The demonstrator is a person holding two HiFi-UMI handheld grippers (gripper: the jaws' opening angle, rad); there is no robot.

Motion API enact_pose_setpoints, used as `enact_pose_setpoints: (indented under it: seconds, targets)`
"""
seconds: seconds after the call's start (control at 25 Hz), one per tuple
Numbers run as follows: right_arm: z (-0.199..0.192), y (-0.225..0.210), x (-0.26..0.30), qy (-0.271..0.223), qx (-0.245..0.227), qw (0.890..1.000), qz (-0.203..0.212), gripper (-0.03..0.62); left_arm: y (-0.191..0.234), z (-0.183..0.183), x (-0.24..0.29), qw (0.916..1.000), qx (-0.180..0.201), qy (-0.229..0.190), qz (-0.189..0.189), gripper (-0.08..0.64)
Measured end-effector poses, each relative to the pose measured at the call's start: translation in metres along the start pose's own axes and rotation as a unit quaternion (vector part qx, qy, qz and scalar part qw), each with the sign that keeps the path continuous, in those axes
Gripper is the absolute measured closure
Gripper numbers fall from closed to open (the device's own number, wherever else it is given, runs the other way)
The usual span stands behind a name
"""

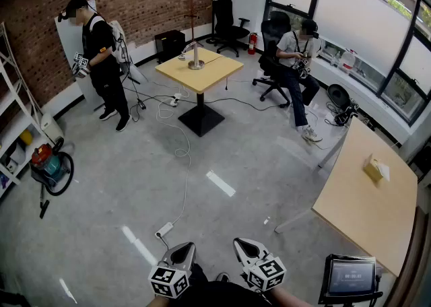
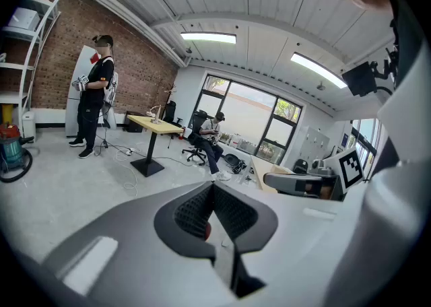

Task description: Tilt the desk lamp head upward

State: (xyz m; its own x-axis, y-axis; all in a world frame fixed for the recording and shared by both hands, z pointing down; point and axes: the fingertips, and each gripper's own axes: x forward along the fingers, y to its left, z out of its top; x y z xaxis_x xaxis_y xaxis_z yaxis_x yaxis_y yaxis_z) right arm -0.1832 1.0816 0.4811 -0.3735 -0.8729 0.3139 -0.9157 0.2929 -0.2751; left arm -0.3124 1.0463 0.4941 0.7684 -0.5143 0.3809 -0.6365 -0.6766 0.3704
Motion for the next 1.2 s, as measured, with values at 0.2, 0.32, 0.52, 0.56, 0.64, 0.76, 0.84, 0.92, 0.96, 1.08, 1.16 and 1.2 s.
enact_pose_setpoints:
  seconds: [0.2, 0.32, 0.52, 0.56, 0.64, 0.76, 0.84, 0.92, 0.96, 1.08, 1.16, 1.2]
  targets:
    - [0.018, -0.021, 0.048, 0.006, -0.017, 1.0, -0.005, 0.588, 0.032, 0.02, 0.046, 0.9999, -0.003, 0.002, -0.013, 0.554]
    - [0.036, -0.034, 0.083, 0.01, -0.016, 1.0, -0.02, 0.588, 0.06, 0.049, 0.071, 0.9996, -0.005, -0.004, -0.028, 0.554]
    - [0.076, -0.054, 0.15, 0.007, -0.027, 0.999, -0.044, 0.588, 0.118, 0.107, 0.107, 0.9989, -0.005, -0.019, -0.043, 0.554]
    - [0.081, -0.056, 0.164, 0.007, -0.029, 0.998, -0.047, 0.588, 0.131, 0.114, 0.113, 0.9988, -0.006, -0.021, -0.043, 0.554]
    - [0.09, -0.058, 0.19, 0.008, -0.032, 0.998, -0.05, 0.588, 0.157, 0.125, 0.121, 0.9988, -0.01, -0.021, -0.042, 0.554]
    - [0.103, -0.059, 0.224, 0.012, -0.039, 0.998, -0.052, 0.588, 0.188, 0.135, 0.134, 0.999, -0.016, -0.014, -0.041, 0.554]
    - [0.108, -0.062, 0.24, 0.019, -0.042, 0.998, -0.052, 0.588, 0.204, 0.139, 0.143, 0.999, -0.021, -0.006, -0.039, 0.554]
    - [0.11, -0.069, 0.254, 0.028, -0.042, 0.997, -0.052, 0.588, 0.217, 0.142, 0.153, 0.999, -0.028, -0.001, -0.036, 0.554]
    - [0.11, -0.075, 0.261, 0.033, -0.041, 0.997, -0.053, 0.588, 0.222, 0.144, 0.158, 0.9989, -0.031, 0.0, -0.034, 0.554]
    - [0.115, -0.095, 0.283, 0.038, -0.033, 0.997, -0.052, 0.588, 0.235, 0.151, 0.18, 0.9989, -0.04, 0.005, -0.025, 0.554]
    - [0.123, -0.108, 0.3, 0.038, -0.03, 0.998, -0.043, 0.588, 0.24, 0.16, 0.195, 0.999, -0.041, 0.007, -0.018, 0.554]
    - [0.127, -0.115, 0.309, 0.037, -0.03, 0.998, -0.036, 0.588, 0.243, 0.166, 0.202, 0.9991, -0.04, 0.006, -0.013, 0.554]
